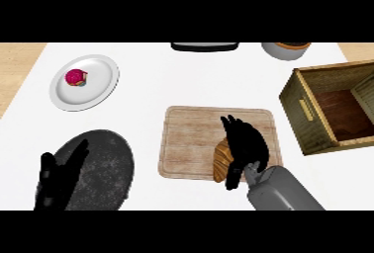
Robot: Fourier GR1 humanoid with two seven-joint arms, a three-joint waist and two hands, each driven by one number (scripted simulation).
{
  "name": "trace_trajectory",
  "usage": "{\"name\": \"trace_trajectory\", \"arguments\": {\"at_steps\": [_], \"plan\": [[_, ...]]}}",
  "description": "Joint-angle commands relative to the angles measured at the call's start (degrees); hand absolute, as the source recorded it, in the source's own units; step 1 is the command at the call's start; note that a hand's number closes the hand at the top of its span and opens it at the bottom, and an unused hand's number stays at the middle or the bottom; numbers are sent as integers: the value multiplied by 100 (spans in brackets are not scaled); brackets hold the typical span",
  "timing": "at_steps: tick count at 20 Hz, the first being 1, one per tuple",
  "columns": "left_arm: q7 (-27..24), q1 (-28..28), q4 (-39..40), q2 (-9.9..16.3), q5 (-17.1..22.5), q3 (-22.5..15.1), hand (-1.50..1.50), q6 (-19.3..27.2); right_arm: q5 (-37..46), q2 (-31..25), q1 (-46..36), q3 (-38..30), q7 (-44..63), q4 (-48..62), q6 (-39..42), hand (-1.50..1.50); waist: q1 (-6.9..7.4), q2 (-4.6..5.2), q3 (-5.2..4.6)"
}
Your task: Pick the croissant from the cutting board and place it in the basket
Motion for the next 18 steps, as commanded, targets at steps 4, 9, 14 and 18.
{"name": "trace_trajectory", "arguments": {"at_steps": [4,9,14,18], "plan": [[-168,74,443,-168,-65,86,0,-152,374,144,-29,-285,-590,588,-180,-150,-2,35,-52],[503,-241,83,-143,-129,144,0,-56,795,372,332,-141,-793,885,-639,-150,-10,34,-50],[65,281,-103,-427,-285,-37,0,-11,1158,204,90,-27,-1198,873,-444,150,9,30,-51],[144,51,201,-353,-351,123,0,-52,1408,141,22,-48,-1368,865,-266,150,-6,30,-52]]}}
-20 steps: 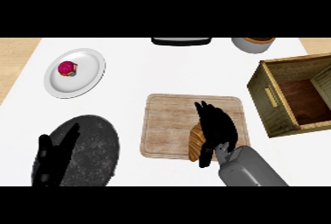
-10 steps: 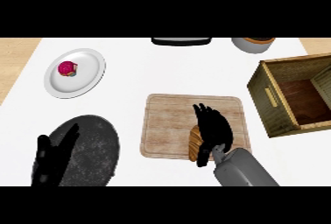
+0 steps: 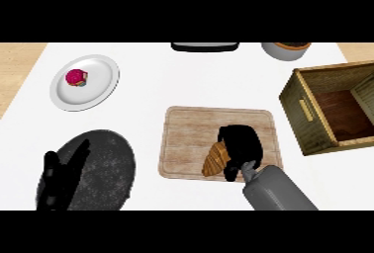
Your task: Pick the croissant from the cutting board and place it in the basket
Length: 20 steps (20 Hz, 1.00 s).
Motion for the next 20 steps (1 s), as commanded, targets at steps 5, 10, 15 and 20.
{"name": "trace_trajectory", "arguments": {"at_steps": [5,10,15,20], "plan": [[212,80,75,-9,193,150,0,-226,395,-315,1102,720,-69,-1496,368,150,-87,22,-45],[257,256,-103,42,230,228,0,-205,417,-1680,2443,1265,-173,-3879,773,150,-217,-11,-48],[-105,107,314,-45,-36,152,0,-178,960,-1841,2857,1333,183,-5113,381,150,-151,23,-48],[78,354,-78,-89,69,137,0,-160,-425,-252,2999,626,203,-6030,-698,150,-240,24,-26]]}}
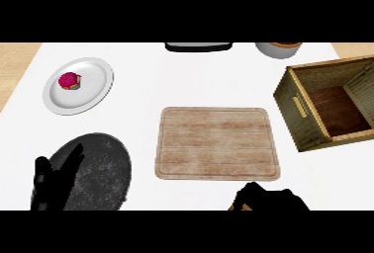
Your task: Pick the croissant from the cutting board and place it in the basket
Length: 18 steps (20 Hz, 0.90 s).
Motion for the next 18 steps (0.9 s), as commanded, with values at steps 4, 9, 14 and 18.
{"name": "trace_trajectory", "arguments": {"at_steps": [4,9,14,18], "plan": [[33,-91,162,-85,-15,-1,0,38,-678,991,-104,-740,315,-1861,-690,150,0,34,-51],[91,57,90,-16,102,41,0,-127,-978,1142,-559,-1542,896,-2375,-172,150,-1,16,-57],[112,-11,64,-111,-76,-106,0,-24,-1289,1314,-1827,-2912,1371,-1955,272,150,23,31,-55],[129,14,37,-65,7,-41,0,-109,-1530,1477,-2897,-3733,1805,-1594,595,150,31,6,-55]]}}
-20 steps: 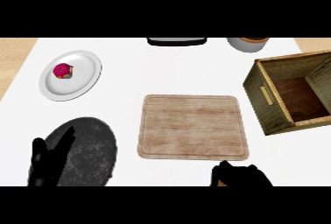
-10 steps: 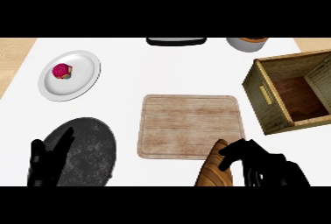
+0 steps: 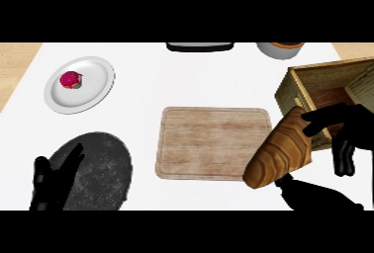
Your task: Pick the croissant from the cutting board and place it in the basket
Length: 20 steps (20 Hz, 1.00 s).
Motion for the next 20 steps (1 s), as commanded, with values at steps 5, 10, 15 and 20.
{"name": "trace_trajectory", "arguments": {"at_steps": [5,10,15,20], "plan": [[41,115,61,-131,62,-56,0,-57,-1695,-237,-1649,-2163,683,-251,1178,150,-18,-8,-26],[26,-193,365,-113,2,9,0,-54,-2871,-1151,-2649,-3628,518,1132,1573,150,-23,22,-27],[8,-168,422,-42,116,109,0,-239,-3477,-2214,-2609,-4400,-350,2453,1786,150,67,49,-25],[60,-429,500,-181,33,64,0,-171,-3150,-2358,-2679,-4239,-1227,3730,1283,150,154,73,-26]]}}
